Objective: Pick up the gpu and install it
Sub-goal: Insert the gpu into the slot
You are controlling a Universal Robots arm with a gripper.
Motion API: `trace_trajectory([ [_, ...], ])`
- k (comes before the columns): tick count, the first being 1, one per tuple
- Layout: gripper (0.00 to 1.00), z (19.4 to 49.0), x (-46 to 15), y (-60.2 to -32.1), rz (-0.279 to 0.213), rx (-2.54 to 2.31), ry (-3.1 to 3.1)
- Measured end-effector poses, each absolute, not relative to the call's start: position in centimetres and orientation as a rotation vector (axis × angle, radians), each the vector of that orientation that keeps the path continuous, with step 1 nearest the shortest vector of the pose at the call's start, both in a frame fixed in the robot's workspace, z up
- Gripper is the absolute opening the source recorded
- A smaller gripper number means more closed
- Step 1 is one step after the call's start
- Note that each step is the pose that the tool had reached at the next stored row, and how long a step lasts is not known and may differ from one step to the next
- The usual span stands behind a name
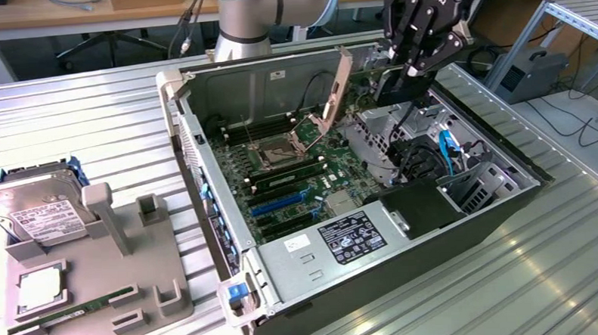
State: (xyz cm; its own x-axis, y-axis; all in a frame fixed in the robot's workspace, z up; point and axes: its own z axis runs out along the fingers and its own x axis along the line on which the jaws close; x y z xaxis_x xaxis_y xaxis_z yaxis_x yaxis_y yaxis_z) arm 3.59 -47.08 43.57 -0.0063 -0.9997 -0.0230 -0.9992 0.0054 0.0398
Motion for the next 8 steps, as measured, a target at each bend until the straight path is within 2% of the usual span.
trace_trajectory([
  [8,0.27,43.6,2.3,-47.1,-0.070,2.206,-2.219],
])
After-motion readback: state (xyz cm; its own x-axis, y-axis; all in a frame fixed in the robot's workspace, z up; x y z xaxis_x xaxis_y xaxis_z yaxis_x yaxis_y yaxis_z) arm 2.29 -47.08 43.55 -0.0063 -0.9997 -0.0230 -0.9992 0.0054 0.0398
